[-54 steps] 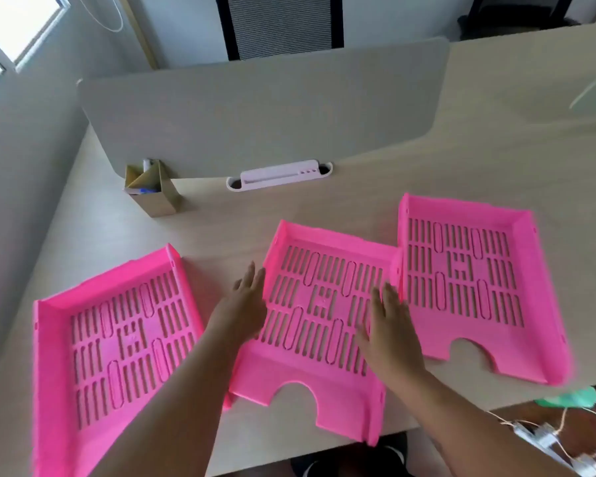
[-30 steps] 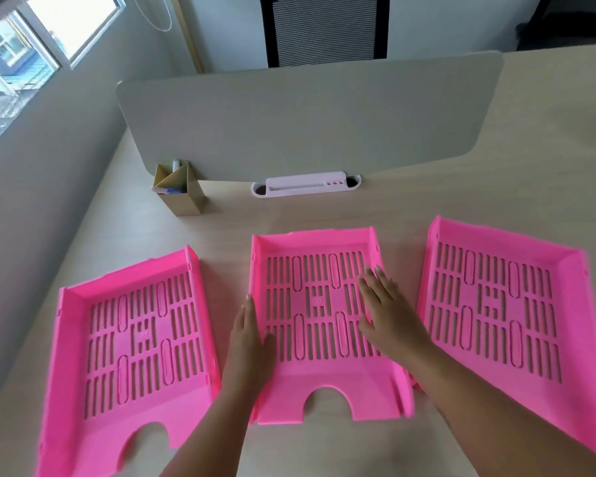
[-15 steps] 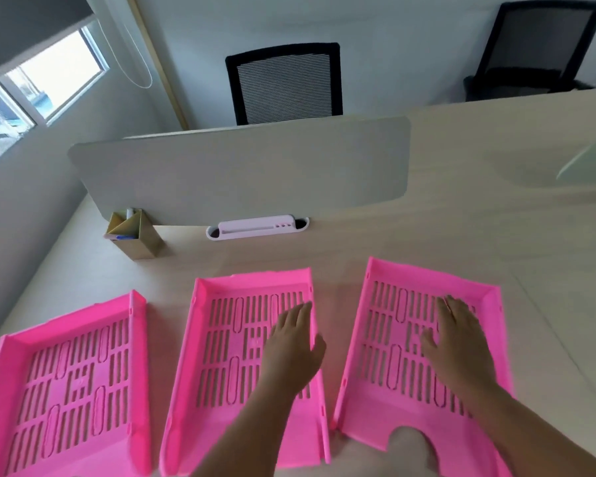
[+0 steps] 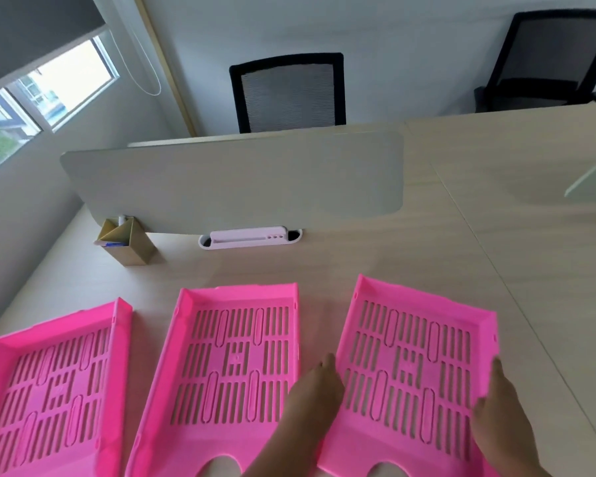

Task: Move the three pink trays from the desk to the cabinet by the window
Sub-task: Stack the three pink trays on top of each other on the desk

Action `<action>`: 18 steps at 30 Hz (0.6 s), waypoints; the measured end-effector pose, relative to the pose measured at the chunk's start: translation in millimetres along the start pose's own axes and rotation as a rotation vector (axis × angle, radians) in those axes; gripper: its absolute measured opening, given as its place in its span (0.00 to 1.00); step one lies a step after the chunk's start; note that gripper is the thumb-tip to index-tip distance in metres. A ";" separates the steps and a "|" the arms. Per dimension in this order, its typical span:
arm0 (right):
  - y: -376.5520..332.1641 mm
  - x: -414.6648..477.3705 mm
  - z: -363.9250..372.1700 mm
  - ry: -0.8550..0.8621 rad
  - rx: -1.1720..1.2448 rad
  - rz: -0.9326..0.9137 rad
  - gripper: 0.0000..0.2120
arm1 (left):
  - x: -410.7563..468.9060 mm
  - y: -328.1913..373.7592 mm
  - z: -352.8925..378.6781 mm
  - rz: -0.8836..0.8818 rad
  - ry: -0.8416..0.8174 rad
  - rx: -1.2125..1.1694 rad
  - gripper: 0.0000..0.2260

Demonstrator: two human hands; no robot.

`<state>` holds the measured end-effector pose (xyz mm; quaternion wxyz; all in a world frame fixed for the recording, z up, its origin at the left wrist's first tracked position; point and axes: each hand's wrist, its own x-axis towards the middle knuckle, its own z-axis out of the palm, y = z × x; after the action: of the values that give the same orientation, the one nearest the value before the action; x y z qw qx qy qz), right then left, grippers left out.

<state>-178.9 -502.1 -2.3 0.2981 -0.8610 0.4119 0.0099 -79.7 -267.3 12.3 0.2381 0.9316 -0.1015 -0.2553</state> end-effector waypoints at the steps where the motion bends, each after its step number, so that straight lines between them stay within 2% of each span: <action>1: -4.5 -2.5 -3.0 0.014 0.010 0.009 0.34 | -1.5 2.0 -2.7 -0.027 0.010 -0.030 0.16; 3: -14.7 -7.0 -12.4 0.031 0.034 0.030 0.29 | -4.8 4.5 -10.1 -0.016 0.044 -0.050 0.15; 5: -24.7 -8.9 -22.1 0.078 0.024 0.035 0.29 | -5.7 3.4 -17.3 0.062 0.042 -0.052 0.10; 11: -75.5 -17.4 -39.9 0.148 0.023 -0.161 0.28 | -11.5 -13.0 -62.3 0.132 0.096 -0.155 0.07; 15: -114.5 -27.7 -17.9 0.126 0.032 -0.259 0.29 | -21.6 -47.1 -103.1 0.130 0.177 -0.181 0.02; 18: -144.3 -40.5 10.9 0.089 0.038 -0.318 0.29 | -33.9 -85.0 -130.3 0.105 0.263 -0.150 0.05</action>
<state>-100.0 -398.3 72.3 0.2937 -0.9091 0.2835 -0.0833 -34.4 -132.1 83.2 0.3314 0.9299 -0.0988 -0.1253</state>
